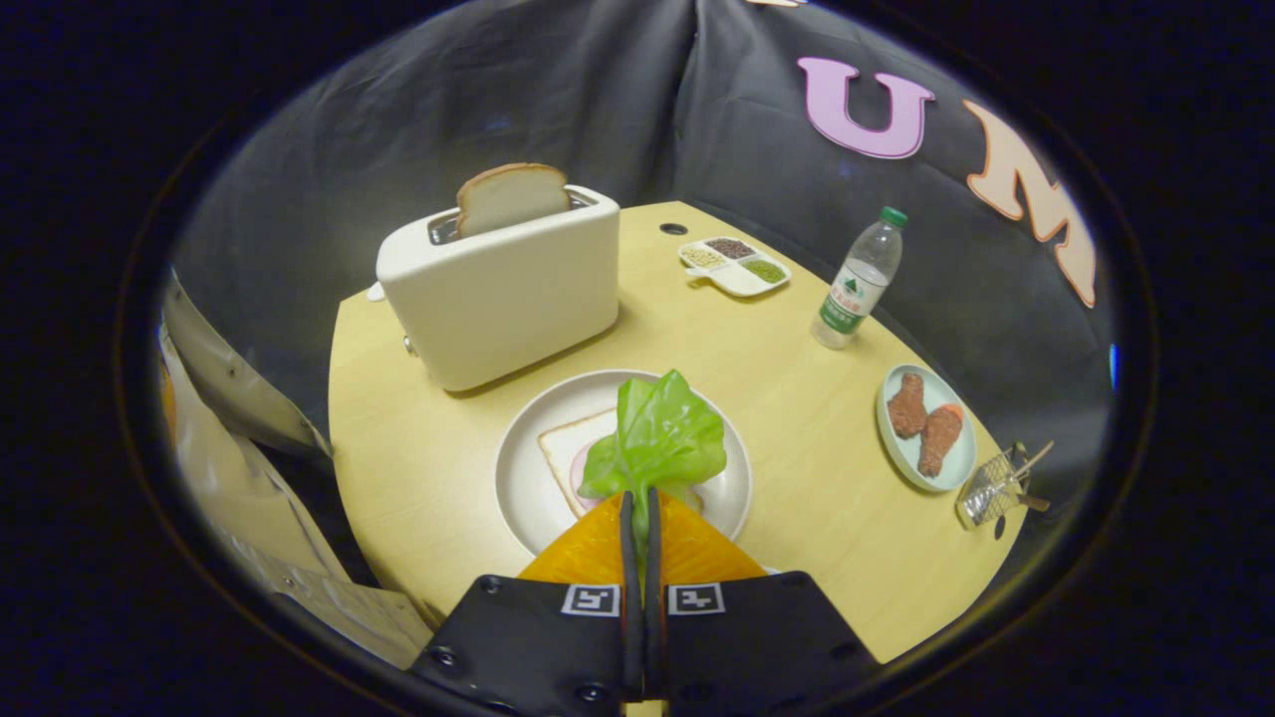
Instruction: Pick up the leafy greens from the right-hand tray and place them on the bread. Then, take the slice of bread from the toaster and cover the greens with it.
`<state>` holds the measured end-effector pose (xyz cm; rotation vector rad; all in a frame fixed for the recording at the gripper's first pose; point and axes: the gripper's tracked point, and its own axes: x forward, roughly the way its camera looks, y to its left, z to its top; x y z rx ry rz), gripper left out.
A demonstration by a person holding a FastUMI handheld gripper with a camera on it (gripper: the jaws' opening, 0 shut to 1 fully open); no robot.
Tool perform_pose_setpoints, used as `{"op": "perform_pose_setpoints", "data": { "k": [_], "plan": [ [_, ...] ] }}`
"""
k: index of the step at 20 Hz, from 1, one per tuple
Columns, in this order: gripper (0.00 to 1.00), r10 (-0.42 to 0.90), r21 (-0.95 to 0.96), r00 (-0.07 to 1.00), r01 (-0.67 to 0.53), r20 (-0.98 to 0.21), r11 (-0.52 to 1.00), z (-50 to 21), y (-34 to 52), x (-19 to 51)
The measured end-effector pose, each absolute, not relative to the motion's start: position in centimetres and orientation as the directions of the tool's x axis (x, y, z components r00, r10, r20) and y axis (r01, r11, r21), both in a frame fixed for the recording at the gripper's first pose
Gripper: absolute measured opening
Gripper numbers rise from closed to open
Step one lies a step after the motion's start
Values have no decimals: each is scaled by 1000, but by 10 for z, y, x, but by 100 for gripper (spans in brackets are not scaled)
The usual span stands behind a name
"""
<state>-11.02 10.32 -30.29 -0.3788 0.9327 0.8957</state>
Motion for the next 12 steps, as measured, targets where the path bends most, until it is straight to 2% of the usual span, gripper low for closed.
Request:
{"op": "perform_pose_setpoints", "data": {
  "k": [12],
  "plan": [
    [5, 510, 125, 195, -840, -838, 527, -324, 147, -119]
  ]
}}
